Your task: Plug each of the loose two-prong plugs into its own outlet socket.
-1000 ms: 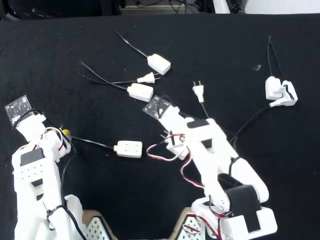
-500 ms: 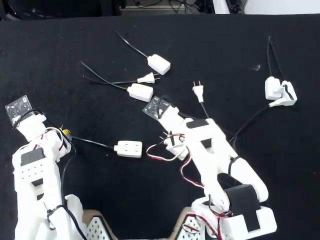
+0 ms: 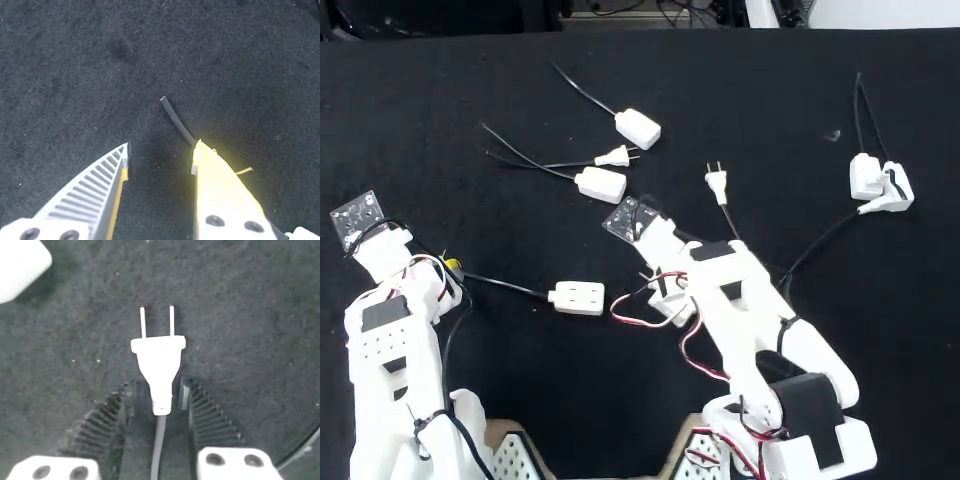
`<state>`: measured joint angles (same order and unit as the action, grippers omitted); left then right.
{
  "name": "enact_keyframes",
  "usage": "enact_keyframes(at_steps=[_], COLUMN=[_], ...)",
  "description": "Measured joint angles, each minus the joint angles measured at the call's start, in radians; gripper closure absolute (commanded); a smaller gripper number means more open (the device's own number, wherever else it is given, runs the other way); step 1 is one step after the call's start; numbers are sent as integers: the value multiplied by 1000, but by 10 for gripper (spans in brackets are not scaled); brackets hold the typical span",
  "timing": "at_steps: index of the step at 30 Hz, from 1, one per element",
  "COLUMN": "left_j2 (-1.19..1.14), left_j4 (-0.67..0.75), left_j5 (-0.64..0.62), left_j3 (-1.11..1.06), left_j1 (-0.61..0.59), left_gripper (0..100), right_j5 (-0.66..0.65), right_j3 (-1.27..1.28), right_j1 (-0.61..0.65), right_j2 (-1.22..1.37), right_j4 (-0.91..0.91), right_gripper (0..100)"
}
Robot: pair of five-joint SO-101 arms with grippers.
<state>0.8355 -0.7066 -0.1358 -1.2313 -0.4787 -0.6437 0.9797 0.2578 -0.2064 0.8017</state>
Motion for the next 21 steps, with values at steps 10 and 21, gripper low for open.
enact_keyframes(at_steps=[10, 21], left_j2=[0, 0], left_j4=[0, 0], left_j5=[0, 0], left_j3=[0, 0], left_j1=[0, 0], left_gripper=[786, 786], right_j5=[-28, -35], right_j3=[0, -5], right_j1=[-55, -55], right_j2=[0, 0], right_j4=[-5, -5], right_gripper=[881, 986])
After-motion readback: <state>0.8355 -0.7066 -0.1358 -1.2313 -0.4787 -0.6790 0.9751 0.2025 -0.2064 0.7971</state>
